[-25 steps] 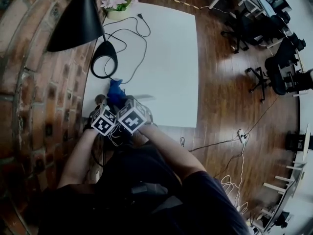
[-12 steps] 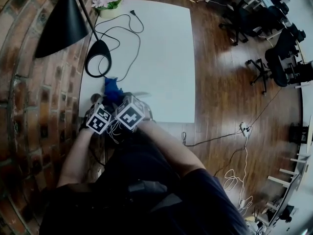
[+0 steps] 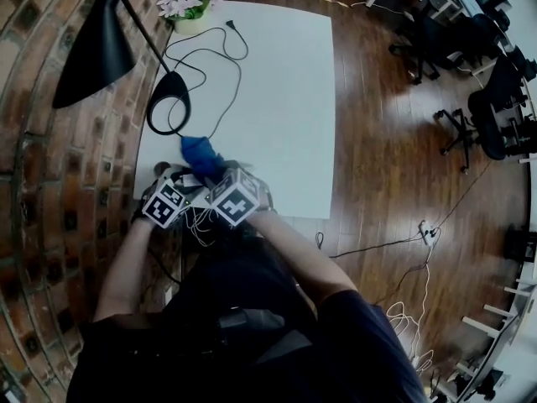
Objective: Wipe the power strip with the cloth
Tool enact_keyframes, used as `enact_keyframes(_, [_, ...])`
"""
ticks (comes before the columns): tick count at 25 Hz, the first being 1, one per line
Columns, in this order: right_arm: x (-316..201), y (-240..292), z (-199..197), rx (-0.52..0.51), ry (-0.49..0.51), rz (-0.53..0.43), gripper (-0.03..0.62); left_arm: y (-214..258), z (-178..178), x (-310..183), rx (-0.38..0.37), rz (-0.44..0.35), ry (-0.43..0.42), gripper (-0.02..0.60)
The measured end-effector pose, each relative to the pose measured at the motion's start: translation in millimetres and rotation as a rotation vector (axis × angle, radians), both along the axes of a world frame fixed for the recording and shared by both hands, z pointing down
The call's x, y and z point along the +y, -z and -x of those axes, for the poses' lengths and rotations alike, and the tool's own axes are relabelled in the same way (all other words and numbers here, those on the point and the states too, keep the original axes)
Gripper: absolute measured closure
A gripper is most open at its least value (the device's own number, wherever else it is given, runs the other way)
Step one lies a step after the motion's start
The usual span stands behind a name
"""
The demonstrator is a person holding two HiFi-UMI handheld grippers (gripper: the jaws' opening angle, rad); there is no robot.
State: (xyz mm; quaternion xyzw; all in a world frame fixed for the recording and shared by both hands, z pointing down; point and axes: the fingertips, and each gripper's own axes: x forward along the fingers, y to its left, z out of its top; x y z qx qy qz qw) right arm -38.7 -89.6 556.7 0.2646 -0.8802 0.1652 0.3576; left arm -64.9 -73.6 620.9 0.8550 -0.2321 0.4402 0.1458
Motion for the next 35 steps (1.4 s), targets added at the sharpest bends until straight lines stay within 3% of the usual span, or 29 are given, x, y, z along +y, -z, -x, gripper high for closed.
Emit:
enact_keyframes(8, [0.9, 0.6, -20.5, -0.012, 0.049, -0.026, 0.525, 0.5, -1.9, -0.9, -0.036, 0.033, 0.036, 0.331])
enact_keyframes(18, [-0.7, -3.2, -47.0, -0.016, 0.04, -0.035, 0.525, 0.5, 0.6, -1.3, -0.038, 0.043, 0.061, 0.33])
enact_keyframes(35, [-1.2, -4.5, -104.2, 0.005, -0.092, -0.057, 0.525, -12.9, 10.4, -7.3, -0.063, 0.011, 0.053, 0.33])
